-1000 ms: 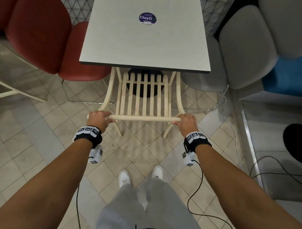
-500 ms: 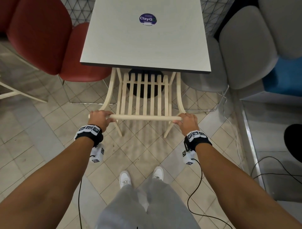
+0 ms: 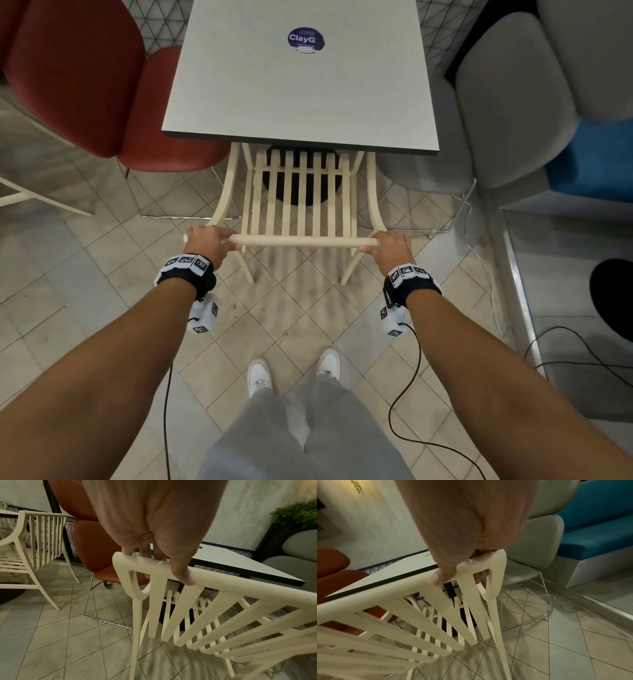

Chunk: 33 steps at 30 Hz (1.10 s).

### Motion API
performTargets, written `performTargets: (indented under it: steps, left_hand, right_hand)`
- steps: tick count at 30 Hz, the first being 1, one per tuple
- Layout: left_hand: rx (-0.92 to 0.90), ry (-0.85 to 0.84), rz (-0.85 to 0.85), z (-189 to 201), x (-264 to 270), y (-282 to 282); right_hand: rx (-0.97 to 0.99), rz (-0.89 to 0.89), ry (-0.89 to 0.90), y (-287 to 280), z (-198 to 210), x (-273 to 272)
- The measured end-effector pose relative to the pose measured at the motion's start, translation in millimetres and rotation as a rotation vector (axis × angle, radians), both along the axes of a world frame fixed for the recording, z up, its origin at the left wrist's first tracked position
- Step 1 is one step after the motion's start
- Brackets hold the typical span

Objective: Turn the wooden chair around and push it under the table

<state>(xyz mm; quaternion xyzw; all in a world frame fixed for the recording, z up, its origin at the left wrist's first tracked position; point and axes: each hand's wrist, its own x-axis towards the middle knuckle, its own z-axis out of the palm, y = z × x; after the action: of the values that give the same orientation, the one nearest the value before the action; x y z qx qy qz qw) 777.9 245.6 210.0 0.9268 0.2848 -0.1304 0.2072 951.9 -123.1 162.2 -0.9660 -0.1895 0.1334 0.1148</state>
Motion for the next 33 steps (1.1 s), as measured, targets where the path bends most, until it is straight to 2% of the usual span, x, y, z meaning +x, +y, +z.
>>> performTargets:
  steps: [19,30,33]
  left_hand:
    - [0.026,0.008,-0.011,-9,-1,4]
    - [0.013,-0.019,0.022,2,-3,-4]
    - [0.047,-0.078,0.011,3,-11,-10]
  right_hand:
    - [0.011,0.005,0.006,-1,1,-1]
    - [0.009,-0.010,0.035,0,8,-4]
    - [0.089,-0.043,0.009,-2,14,-12]
